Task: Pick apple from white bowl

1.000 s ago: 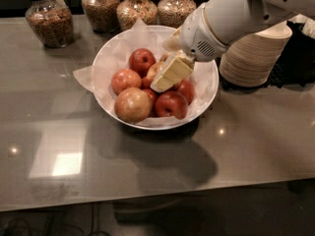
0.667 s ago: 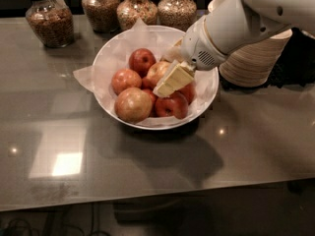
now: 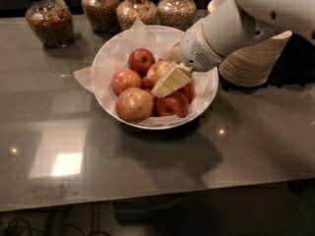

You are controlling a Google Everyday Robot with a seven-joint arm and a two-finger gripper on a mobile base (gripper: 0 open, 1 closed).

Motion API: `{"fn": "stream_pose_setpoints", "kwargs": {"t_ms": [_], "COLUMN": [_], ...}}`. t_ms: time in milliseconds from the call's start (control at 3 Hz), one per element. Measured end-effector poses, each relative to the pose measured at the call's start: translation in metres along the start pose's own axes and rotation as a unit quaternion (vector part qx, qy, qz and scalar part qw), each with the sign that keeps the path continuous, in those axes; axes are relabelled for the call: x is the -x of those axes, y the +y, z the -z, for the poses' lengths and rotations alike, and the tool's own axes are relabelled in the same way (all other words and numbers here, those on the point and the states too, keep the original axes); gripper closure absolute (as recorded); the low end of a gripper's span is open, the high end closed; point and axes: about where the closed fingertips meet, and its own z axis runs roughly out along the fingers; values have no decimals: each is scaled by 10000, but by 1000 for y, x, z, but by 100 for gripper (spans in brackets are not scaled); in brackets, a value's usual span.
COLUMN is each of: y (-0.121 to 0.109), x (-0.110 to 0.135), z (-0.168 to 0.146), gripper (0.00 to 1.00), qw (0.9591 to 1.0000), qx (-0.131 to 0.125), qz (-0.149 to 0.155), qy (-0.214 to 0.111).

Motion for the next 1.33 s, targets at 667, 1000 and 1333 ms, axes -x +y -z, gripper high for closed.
{"fn": "stream_pose_setpoints", "kwargs": {"t_ms": [667,1000,1333], "y": [-5,-5,-5], "x": [1,1,1], "z": [-5,-5,-5], "gripper": [33,49,73], "qw": [10000,10000,10000], "qx": [11,11,11], "qz": [-55,-55,-55], "qy": [12,12,12]}}
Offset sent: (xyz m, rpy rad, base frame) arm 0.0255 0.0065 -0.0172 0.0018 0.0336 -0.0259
